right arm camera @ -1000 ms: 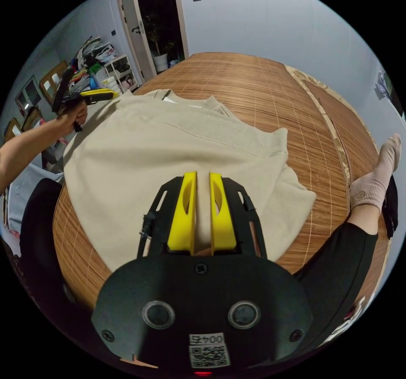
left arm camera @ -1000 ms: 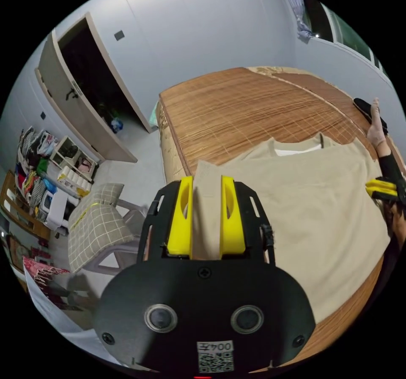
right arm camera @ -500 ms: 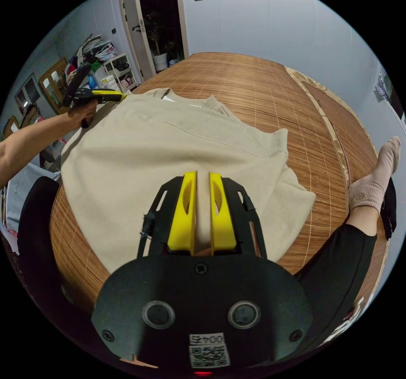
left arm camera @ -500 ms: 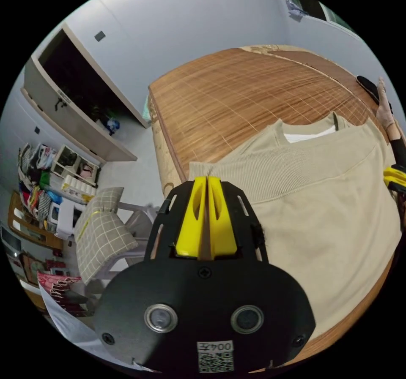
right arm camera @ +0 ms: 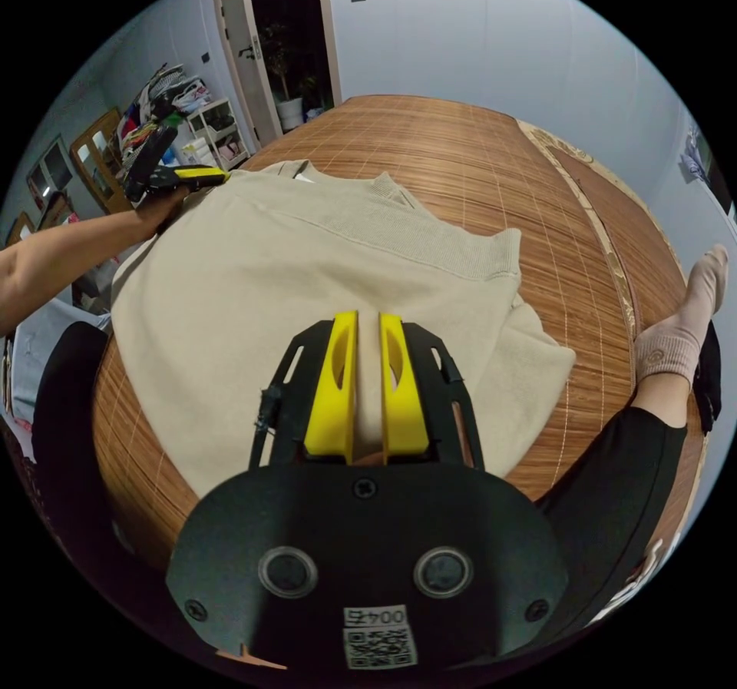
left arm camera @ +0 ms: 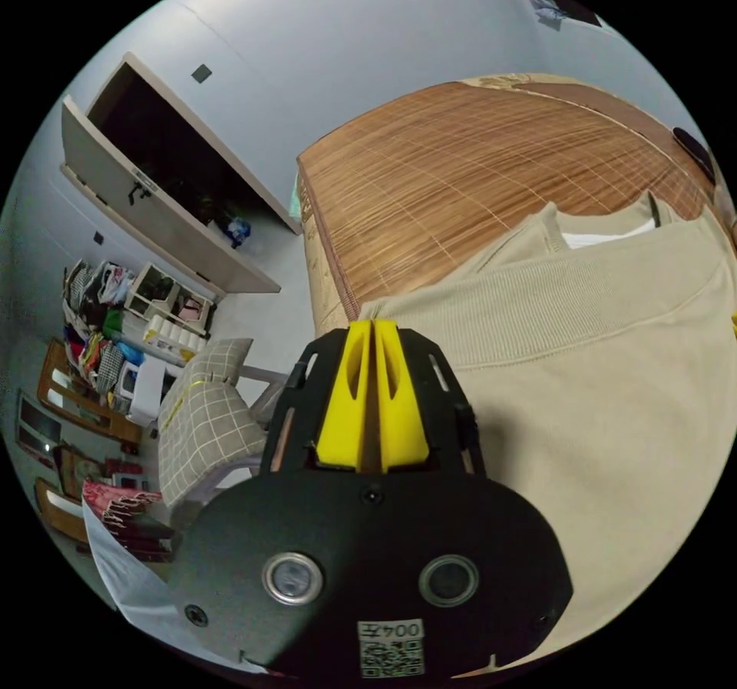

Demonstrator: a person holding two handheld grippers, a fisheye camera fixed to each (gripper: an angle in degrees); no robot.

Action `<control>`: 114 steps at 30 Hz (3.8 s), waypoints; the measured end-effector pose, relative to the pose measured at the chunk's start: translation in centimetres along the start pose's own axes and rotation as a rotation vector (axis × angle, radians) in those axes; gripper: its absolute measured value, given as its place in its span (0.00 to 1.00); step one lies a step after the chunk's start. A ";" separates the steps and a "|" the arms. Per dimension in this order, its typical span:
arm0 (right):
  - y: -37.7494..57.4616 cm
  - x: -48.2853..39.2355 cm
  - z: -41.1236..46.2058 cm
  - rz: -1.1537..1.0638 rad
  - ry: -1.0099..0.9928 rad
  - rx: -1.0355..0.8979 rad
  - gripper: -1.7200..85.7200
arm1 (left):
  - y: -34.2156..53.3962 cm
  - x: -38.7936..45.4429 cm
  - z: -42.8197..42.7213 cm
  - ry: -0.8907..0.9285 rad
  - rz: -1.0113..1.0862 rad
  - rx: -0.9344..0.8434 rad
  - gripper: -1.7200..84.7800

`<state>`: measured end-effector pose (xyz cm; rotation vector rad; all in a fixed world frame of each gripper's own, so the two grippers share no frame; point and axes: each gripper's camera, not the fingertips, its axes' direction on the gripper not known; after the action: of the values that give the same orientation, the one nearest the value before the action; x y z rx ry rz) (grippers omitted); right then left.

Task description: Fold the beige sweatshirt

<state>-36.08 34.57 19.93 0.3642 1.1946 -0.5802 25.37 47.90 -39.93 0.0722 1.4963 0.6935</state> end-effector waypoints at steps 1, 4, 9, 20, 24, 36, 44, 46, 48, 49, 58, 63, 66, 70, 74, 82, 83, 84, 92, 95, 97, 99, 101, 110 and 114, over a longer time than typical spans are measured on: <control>0.0 0.1 0.0 0.000 0.000 0.001 0.09 | 0.0 -0.2 0.0 0.012 -0.005 0.001 0.03; -0.1 0.3 0.1 -0.001 0.002 0.004 0.09 | 0.2 -2.0 -0.5 0.122 -0.063 0.017 0.04; -0.5 1.0 0.1 0.002 -0.004 0.004 0.09 | 2.0 -2.5 -6.8 0.184 -0.198 0.171 0.04; -1.4 4.1 -0.5 0.041 -0.085 -0.002 0.10 | 3.8 12.4 -5.8 0.168 0.058 0.041 0.04; -1.4 11.1 -4.1 0.267 -0.251 0.132 0.13 | 4.3 12.8 -5.2 0.215 0.043 0.041 0.05; -1.7 18.3 -1.8 0.532 -0.340 0.054 0.07 | 6.0 16.7 -4.8 0.187 0.058 0.038 0.06; -2.4 18.7 -1.7 0.519 -0.221 -0.007 0.08 | 7.4 19.2 -4.9 0.188 0.059 0.036 0.06; -2.4 18.3 -2.9 0.510 -0.177 0.009 0.10 | 7.8 19.8 -5.0 0.187 0.060 0.036 0.06; -2.9 16.6 -5.2 0.431 -0.108 0.067 0.11 | 8.4 20.6 -5.1 0.185 0.060 0.038 0.06; -3.1 16.0 -5.5 0.400 -0.099 0.077 0.11 | 8.5 20.9 -5.1 0.182 0.061 0.038 0.05; -4.0 14.0 -2.9 0.306 -0.039 -0.062 0.10 | 10.6 24.2 -5.8 0.174 0.067 0.036 0.05; 0.6 17.3 -10.6 0.463 -0.320 0.064 0.15 | 12.1 26.6 -6.6 0.156 0.075 0.039 0.06; 5.4 17.6 -16.2 0.534 -0.407 0.175 0.15 | 12.8 27.3 -6.9 0.178 0.068 0.032 0.06; 11.0 15.8 -19.6 0.585 -0.337 0.196 0.17 | 13.1 26.7 -7.1 0.304 0.026 -0.001 0.07; 14.9 17.0 -21.2 0.680 -0.429 0.337 0.16 | 14.4 27.6 -11.6 0.425 0.007 0.007 0.10; 15.2 18.7 -20.9 0.712 -0.507 0.358 0.16 | 27.2 47.3 -29.9 0.537 0.474 0.354 0.12; 15.0 18.3 -21.1 0.697 -0.488 0.351 0.16 | 29.1 50.7 -31.4 0.482 0.563 0.386 0.12; 14.8 18.0 -21.2 0.681 -0.474 0.345 0.16 | 30.4 53.6 -32.6 0.435 0.618 0.408 0.13; 13.7 16.4 -21.9 0.600 -0.411 0.330 0.16 | 32.5 64.6 -33.8 0.371 0.873 0.356 0.15; 12.9 15.8 -21.8 0.566 -0.384 0.311 0.16 | 33.3 66.9 -33.9 0.338 0.935 0.362 0.14; 12.3 15.3 -21.5 0.546 -0.370 0.295 0.17 | 33.1 67.7 -33.9 0.312 0.929 0.351 0.12; 11.5 15.2 -20.9 0.540 -0.376 0.266 0.19 | 31.9 67.3 -33.7 0.346 0.839 0.304 0.08; 11.1 15.8 -20.2 0.562 -0.403 0.240 0.21 | 30.8 66.1 -33.8 0.443 0.746 0.250 0.06; 9.7 19.3 -15.9 0.709 -0.672 -0.005 0.31 | 29.7 56.7 -37.5 0.687 0.370 0.278 0.04; 8.3 19.0 -13.9 0.701 -0.699 -0.138 0.31 | 30.3 54.7 -38.8 0.716 0.305 0.280 0.04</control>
<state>-37.01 44.61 -2.92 0.3880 0.3772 0.0094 -26.11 83.39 -78.77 0.2941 2.2992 0.7914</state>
